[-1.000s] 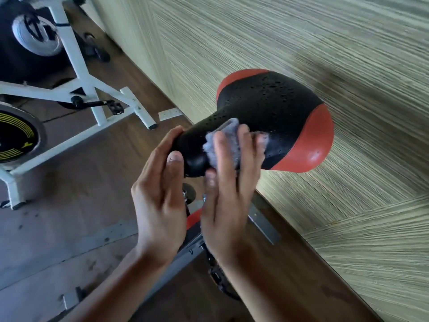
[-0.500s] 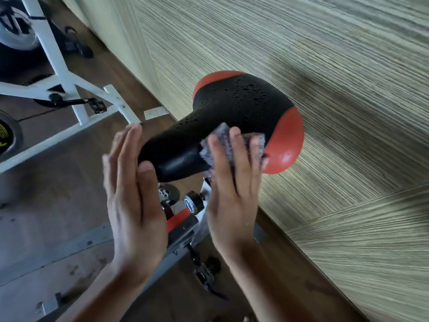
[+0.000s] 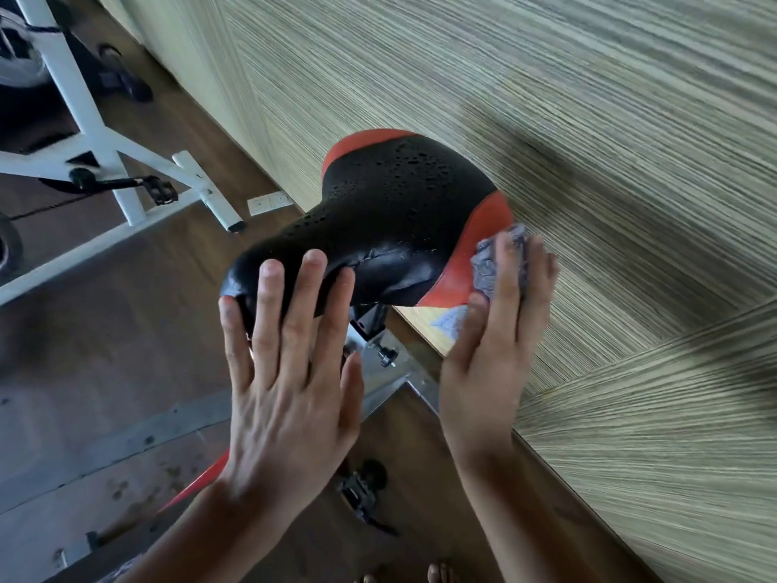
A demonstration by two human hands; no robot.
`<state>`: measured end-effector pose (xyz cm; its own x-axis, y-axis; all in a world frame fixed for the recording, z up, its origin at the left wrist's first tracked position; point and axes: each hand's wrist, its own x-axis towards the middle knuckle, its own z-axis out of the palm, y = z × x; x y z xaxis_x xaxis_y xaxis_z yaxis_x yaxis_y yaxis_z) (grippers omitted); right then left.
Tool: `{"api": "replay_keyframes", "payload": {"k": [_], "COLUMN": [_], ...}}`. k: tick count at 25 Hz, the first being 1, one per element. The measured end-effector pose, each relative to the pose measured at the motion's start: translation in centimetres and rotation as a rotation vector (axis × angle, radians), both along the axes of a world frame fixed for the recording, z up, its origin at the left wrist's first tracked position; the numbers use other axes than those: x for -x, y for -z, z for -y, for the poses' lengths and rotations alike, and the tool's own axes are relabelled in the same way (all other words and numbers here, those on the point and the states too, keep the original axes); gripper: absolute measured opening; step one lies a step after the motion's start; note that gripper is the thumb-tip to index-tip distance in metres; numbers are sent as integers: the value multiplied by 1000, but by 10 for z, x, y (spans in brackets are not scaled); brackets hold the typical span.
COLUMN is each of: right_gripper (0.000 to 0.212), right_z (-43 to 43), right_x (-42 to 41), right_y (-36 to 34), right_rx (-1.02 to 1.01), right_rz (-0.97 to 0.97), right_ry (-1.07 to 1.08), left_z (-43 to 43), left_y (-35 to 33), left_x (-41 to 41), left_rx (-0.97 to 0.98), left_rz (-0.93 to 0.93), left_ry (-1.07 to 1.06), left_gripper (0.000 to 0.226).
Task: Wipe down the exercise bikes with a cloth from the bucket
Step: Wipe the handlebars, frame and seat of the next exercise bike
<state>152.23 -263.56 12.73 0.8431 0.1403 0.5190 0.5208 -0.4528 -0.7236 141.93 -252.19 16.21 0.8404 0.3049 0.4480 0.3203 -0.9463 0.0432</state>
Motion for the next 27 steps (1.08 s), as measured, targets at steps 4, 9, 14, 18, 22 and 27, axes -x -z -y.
{"api": "replay_keyframes", "payload": {"k": [4,9,14,18,22,27], "right_gripper": [61,51,47,46,34,36], "right_z": [17,33,47,56,49,41], "right_x": [-5,-14,-55,-45,-89,-81], "right_y": [1,-15,-39,-57,-59,-70], "right_rx": [99,15,-201,-322,-302,-337], "right_rz": [23,-135,-489,-698,-820,-864], "right_ry": [-163,-256,-371,-471,-393,-381], "left_z": [5,23,59,65,62,55], "left_y": [-1,-15,-42,-52,-54,-61], "left_x": [-2,-7,-72,-113,-115,-121], "left_rx": [8,73,135,185,231,270], "left_rz": [-16,-13,-6,-125,-184,-246], "left_ry": [-33,-39,46,-34,-39,-69], "left_gripper": [75,70,50,50,52,55]}}
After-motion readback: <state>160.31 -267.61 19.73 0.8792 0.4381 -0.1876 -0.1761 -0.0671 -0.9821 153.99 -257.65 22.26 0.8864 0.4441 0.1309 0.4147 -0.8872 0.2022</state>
